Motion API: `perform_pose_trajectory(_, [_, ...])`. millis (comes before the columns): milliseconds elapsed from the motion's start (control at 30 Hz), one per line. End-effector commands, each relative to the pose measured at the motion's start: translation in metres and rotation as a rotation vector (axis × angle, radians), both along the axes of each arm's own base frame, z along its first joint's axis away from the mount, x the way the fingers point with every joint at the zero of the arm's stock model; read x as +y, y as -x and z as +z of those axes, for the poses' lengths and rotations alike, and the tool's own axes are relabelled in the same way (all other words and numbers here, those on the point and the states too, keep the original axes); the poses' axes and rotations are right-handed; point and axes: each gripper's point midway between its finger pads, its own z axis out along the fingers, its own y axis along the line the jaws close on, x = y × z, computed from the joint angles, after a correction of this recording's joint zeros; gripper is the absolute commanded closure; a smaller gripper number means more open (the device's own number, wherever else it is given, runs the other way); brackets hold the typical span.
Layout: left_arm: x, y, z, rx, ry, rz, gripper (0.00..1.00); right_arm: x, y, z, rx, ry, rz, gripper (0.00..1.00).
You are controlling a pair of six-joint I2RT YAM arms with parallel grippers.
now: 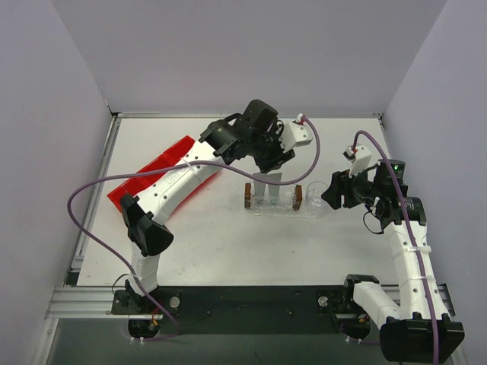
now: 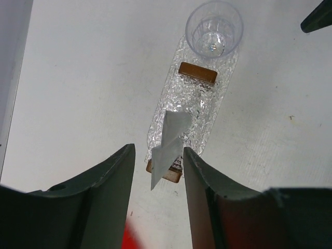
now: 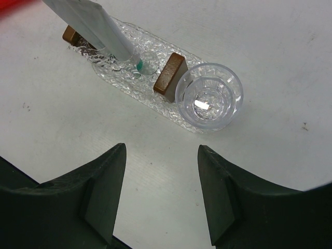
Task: Prepare toiletry sets of a toothbrush and toothpaste on the tray
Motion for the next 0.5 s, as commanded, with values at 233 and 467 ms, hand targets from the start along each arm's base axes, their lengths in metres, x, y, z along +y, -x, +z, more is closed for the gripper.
perform_pose_trajectory(233, [0.047,0.002,0.032,-0.047,0.144,0.074,0.47,0.006,0.001,0.006,-0.015,-0.034,0.032,0.47])
perform_pose_trajectory(467, [0.11,-0.012,0.038,-0.088,0.205,0.226,0.44,0.014,-0.009,0.017,-0.035,0.047,0.059,0.48])
